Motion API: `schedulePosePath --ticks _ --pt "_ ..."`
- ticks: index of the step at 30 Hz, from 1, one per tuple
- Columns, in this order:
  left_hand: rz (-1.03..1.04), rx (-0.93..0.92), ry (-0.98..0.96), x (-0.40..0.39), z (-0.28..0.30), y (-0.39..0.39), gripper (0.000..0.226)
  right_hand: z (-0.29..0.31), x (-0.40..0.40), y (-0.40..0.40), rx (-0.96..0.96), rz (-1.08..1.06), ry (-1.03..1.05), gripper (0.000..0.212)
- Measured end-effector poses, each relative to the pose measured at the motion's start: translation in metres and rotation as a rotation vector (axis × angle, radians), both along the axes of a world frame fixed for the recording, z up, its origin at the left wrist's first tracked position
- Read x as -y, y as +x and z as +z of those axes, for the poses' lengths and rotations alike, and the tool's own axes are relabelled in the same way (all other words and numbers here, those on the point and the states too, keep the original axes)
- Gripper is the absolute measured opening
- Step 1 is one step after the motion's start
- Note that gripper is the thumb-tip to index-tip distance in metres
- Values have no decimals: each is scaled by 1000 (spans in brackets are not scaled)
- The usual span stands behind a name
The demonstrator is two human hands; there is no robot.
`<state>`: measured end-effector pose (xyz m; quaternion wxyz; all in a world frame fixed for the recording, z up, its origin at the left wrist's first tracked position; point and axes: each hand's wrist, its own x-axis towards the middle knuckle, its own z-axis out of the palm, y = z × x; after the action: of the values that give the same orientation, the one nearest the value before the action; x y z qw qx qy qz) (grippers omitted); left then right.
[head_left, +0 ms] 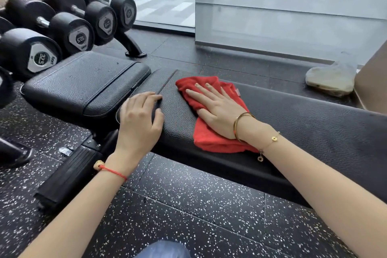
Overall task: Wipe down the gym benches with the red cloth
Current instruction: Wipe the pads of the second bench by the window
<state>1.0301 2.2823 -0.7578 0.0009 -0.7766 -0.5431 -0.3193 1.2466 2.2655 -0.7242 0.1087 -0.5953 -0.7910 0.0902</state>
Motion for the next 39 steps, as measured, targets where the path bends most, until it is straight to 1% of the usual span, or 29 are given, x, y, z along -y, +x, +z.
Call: schedulePosePath --ticks 4,6,8,11,16,20,23,26,30,34,37,39 --pt "3 -12 -8 0 1 0 41 4 -39 -4 21 -107 -22 55" --pt "3 -14 -22 0 2 0 42 6 -56 -16 28 -105 -33 55" --pt "1 -18 -32 0 3 0 42 6 -64 -31 35 -65 -27 56" --pt "-3 -5 -40 -4 8 -3 39 5 -53 -42 17 22 -9 57" --pt "-26 19 -47 -19 17 -9 36 2 -16 -22 5 139 22 59" --pt "-75 -16 -80 -31 21 -9 36 4 -26 -15 -6 29 -8 58" --pt "-101 -8 -110 -36 23 -10 40 6 -51 -31 12 -103 -24 58" --pt "-119 23 -133 -37 24 -10 42 6 -63 -57 29 -177 -14 59" --pt "-125 16 -140 -37 23 -10 42 4 -41 -81 43 -151 22 62" --pt "-135 27 -145 -38 22 -12 43 1 -2 -71 33 -117 29 63" --pt "-145 31 -133 -38 21 -13 42 1 8 -48 48 -234 12 62" --pt "-141 35 -130 -37 20 -14 41 3 -4 -41 58 -344 -7 61"
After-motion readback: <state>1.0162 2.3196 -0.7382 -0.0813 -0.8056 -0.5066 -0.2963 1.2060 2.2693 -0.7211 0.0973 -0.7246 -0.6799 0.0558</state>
